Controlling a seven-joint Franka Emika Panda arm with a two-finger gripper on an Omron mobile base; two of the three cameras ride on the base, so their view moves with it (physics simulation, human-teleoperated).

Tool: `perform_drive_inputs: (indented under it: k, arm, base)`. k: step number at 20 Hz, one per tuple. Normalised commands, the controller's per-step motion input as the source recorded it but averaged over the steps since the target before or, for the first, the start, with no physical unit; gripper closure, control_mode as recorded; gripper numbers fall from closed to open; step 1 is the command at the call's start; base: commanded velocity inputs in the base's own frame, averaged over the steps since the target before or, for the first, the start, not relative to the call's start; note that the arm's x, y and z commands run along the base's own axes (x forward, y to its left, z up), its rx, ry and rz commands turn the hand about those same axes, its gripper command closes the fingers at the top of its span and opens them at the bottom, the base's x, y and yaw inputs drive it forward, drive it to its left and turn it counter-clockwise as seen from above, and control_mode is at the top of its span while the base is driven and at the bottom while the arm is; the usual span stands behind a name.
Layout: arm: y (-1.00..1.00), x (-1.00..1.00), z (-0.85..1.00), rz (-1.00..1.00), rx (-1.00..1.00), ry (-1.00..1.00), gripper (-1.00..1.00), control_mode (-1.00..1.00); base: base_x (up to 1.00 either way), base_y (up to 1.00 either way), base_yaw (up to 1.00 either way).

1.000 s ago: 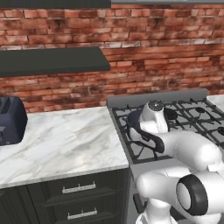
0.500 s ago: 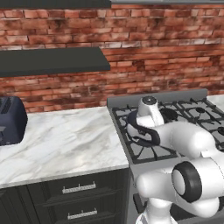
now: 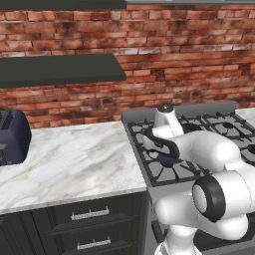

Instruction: Move the pot and pan from the stove into the sink.

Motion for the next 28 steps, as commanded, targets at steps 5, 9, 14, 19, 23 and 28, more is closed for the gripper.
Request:
perform_drive_inputs:
  k: [5,9,14,19,23,28]
  arm:
    - [-0.09,-0.09,0.03,0.00,0.02,0.00,1.00,-1.00]
    - [-0.05,-0.14,0.45,0.00,0.02,0.00,1.00,-1.00]
    - [-0.01,-0.17,0.81,0.00,0.00,0.02,1.00,-1.00]
    - [0.00,-0.40,0.77,0.00,0.00,0.03,1.00,-1.00]
    - [-0.06,-0.71,0.71,0.05,-0.01,0.00,1.00,-1.00]
    - [-0.08,-0.83,0.64,0.07,-0.03,0.00,1.00,-1.00]
  base:
    - [0.00,0.00,0.00]
    - [0.00,0.00,0.00]
    - [0.00,0.00,0.00]
    - [0.00,0.00,0.00]
    - [0.00,0.00,0.00]
    - [0.00,0.00,0.00]
